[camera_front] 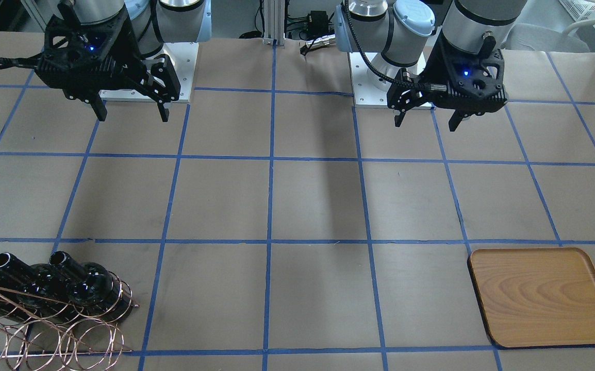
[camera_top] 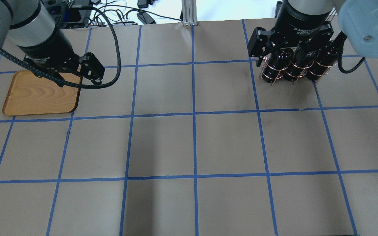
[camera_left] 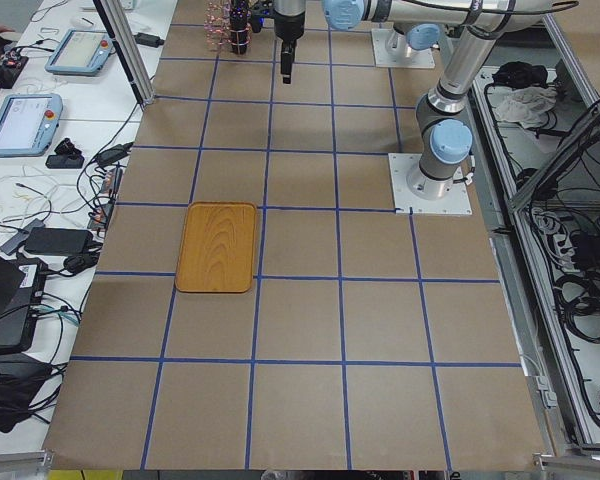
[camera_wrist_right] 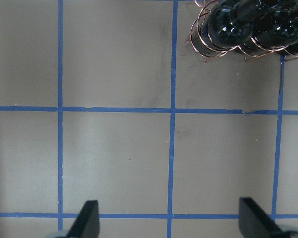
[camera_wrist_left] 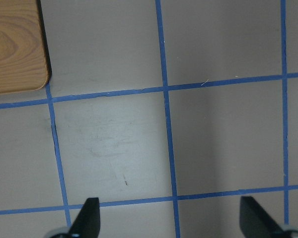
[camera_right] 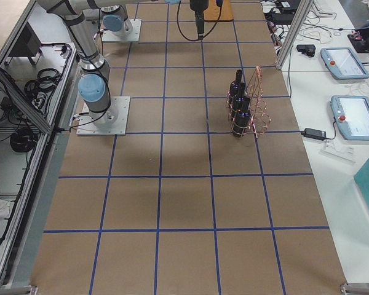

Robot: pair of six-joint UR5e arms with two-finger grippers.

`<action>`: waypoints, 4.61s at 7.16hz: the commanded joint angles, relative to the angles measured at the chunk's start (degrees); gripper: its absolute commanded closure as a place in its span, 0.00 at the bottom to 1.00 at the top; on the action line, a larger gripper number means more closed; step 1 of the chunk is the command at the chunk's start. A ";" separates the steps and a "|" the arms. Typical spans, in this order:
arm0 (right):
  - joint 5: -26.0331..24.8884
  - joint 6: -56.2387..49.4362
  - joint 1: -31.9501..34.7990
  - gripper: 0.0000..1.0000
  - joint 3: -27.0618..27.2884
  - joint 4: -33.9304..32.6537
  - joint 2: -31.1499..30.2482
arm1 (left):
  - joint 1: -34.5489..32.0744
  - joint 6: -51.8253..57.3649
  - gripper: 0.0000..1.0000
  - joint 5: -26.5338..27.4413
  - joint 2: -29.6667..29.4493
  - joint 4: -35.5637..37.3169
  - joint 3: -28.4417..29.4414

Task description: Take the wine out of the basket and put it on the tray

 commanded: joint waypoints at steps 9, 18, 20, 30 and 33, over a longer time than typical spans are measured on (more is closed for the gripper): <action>-0.65 -0.99 -0.25 0.00 -0.65 0.13 0.98 | 0.03 0.00 0.00 0.06 -0.03 0.28 0.00; -0.56 -20.94 -15.97 0.00 -12.16 -4.60 18.37 | 0.03 -0.09 0.00 -0.29 -0.21 0.37 0.00; -0.39 -25.49 -18.42 0.09 -12.08 -6.63 21.19 | 0.03 0.00 0.00 -0.30 -0.21 0.54 0.00; 0.58 -21.55 -18.26 0.98 -11.29 -11.03 24.80 | 0.03 0.00 0.00 -0.21 -0.30 0.63 0.00; 1.11 -20.85 -17.30 1.00 -12.25 -10.42 21.66 | 0.03 0.00 0.00 -0.21 -0.30 0.63 0.00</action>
